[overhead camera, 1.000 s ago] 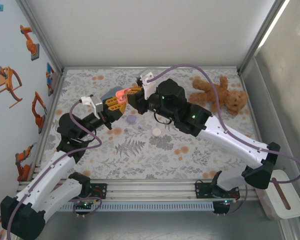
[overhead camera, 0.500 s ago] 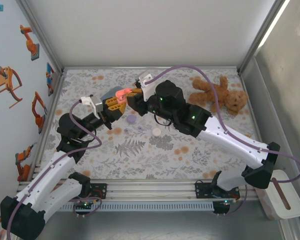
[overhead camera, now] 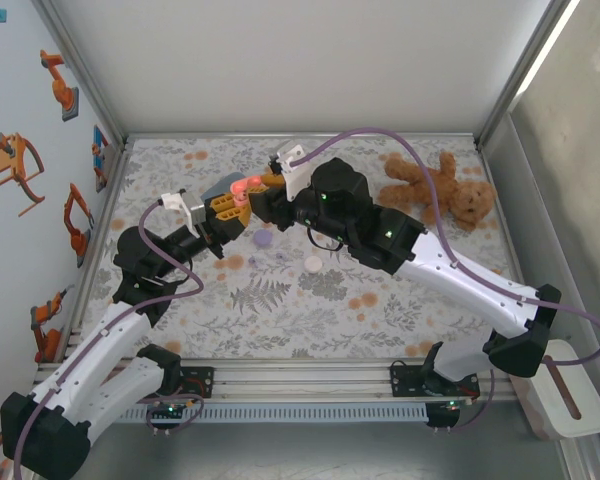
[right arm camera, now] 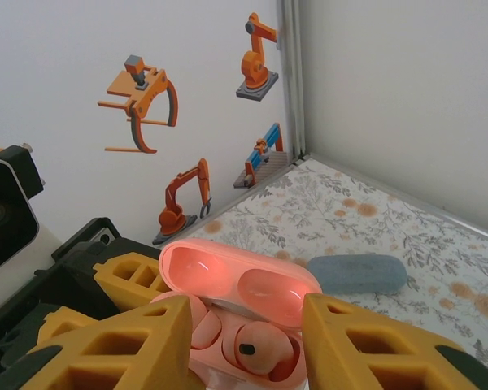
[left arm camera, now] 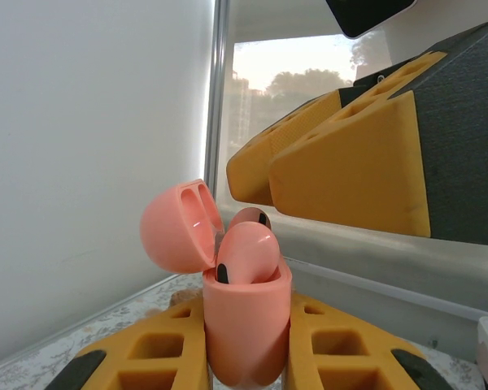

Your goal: Insert wireless bluetooth earbuds into charging case

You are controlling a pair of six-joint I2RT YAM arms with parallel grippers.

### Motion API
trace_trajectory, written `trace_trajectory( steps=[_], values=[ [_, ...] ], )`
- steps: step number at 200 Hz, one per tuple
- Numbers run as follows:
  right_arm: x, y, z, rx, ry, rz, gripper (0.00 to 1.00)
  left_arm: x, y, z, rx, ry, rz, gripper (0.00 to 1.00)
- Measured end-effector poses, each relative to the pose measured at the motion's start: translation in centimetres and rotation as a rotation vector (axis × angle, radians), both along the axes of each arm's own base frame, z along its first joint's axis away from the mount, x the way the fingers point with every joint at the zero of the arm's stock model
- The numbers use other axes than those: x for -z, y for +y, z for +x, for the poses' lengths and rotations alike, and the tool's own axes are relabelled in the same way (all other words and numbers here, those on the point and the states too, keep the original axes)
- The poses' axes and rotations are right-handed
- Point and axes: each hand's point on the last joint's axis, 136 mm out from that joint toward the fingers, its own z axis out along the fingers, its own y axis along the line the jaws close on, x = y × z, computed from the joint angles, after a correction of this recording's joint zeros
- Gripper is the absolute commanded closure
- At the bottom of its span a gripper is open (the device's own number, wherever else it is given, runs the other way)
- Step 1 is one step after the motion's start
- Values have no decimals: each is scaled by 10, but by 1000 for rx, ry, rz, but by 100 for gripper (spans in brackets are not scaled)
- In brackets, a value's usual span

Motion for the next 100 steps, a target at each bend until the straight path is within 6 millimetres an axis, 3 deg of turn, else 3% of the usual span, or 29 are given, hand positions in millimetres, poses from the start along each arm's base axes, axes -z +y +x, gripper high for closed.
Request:
trace_trajectory(
  steps=[29,65,100],
  values=[
    [-6,-1,0,3,-3,11,53,0,0,0,0,-1,0,100],
    [-23,-5,0,13,-24,37,33,-1,0,0,0,-2,-1,100],
    [-36,-27,8,6,4,88,22,-3,3,-5,-4,-14,-8,100]
  ],
)
